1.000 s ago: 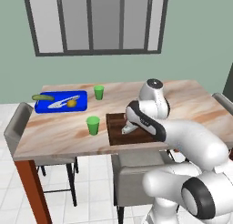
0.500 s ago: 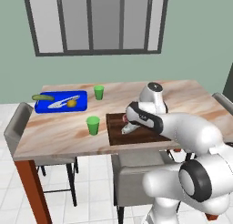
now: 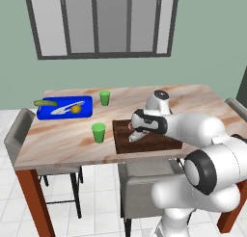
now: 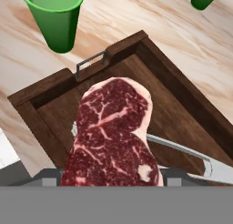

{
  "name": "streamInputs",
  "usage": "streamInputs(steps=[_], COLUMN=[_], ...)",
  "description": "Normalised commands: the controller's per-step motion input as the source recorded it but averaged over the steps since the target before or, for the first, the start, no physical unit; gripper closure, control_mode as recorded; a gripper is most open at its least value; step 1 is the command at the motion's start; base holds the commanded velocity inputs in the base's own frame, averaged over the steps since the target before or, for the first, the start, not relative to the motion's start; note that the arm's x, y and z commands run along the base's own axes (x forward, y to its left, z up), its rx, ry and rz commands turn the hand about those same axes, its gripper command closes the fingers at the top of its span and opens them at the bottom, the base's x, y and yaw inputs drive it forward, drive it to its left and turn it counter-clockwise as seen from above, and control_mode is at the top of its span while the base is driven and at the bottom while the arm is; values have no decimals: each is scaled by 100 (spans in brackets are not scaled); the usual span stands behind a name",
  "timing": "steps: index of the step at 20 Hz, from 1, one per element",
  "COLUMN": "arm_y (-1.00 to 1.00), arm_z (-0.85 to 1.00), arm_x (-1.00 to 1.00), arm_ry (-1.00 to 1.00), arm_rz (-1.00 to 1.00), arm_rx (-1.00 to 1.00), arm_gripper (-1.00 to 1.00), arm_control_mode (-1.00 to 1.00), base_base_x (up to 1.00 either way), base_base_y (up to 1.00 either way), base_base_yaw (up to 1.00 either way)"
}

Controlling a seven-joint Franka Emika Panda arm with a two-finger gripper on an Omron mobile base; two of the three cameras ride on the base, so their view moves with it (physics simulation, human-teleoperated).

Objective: Gather the cucumber and lemon from the fridge and place them on a tray on the dining counter. Then gather the steak and fish from the fridge and place them on the other tray.

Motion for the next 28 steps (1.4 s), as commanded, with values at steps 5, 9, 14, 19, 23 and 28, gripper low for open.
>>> streamInputs(steps=[5,9,14,19,23,28], arm_y=[0,0,0,1,0,-7], arm_z=[-20,-22,-25,-21,-3,7], arm_x=[20,8,2,4,-1,-20], arm_ry=[0,0,1,1,0,-7], arm_rz=[0,0,0,0,0,0], arm_rx=[0,0,0,0,0,0], arm_gripper=[100,100,100,-100,-100,-100], arm_control_mode=[-100,-100,-100,-100,-100,-100], base_base_x=[0,0,0,0,0,0], base_base_y=[0,0,0,0,0,0], base_base_yaw=[0,0,0,0,0,0])
